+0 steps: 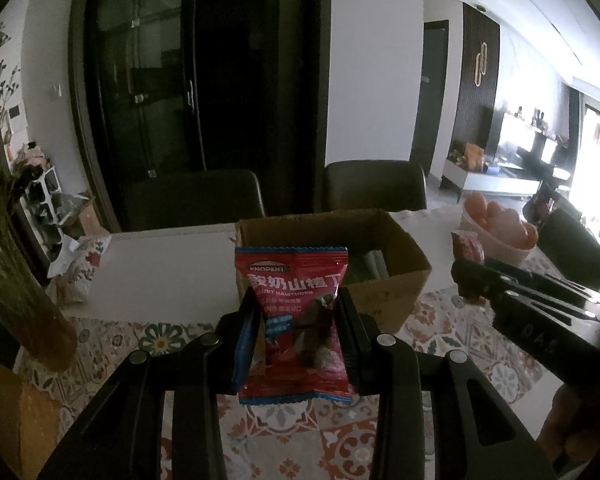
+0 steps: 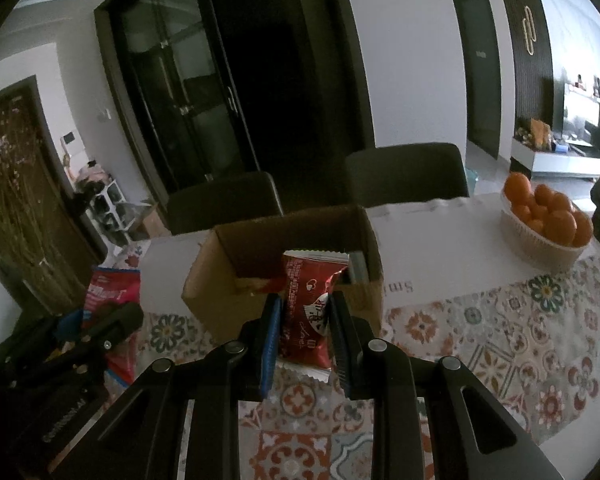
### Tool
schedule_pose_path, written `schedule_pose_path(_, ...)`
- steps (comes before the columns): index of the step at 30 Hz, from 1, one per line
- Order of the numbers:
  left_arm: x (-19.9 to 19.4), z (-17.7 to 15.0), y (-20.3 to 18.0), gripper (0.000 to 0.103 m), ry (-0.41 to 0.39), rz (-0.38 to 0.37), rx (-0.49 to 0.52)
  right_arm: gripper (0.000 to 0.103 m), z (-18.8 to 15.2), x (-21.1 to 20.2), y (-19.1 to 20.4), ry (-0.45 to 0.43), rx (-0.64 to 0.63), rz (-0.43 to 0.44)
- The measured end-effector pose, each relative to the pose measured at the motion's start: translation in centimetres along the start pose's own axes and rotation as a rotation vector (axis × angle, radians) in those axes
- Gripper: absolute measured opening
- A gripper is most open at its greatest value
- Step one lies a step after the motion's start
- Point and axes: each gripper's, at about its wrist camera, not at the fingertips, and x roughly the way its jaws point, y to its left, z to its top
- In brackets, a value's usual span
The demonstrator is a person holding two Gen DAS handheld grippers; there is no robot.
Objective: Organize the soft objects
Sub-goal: 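Lift both red candy packets and carry them over the cardboard box, then lower both packets into the box and open both tools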
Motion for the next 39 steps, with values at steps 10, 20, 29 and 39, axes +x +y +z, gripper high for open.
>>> schedule_pose_path(10, 2.1, 2.2, 0.1, 0.037, -0.020, 0.030, 0.010, 0.026, 2.9, 1.9, 0.4, -0.024, -0.018, 0.012)
schedule_pose_path(20, 4.5, 4.4, 0.5, 0.037, -0.030, 0.043, 0.020, 0.026, 5.4, 4.6, 0.4, -0.024, -0.033, 0.005)
schedule_pose_path(29, 8.7, 6.0, 0.3, 0.037, 0.040, 0.031, 0.024, 0.026, 7.1, 7.9, -0.5, 0.017, -0.022, 0.005)
schedule_pose_path(39, 13.7, 6.1, 0.6, 0.037, 0.158, 0.010, 0.010, 0.026, 8.0, 11.7, -1.1, 0.079, -0.018, -0.003)
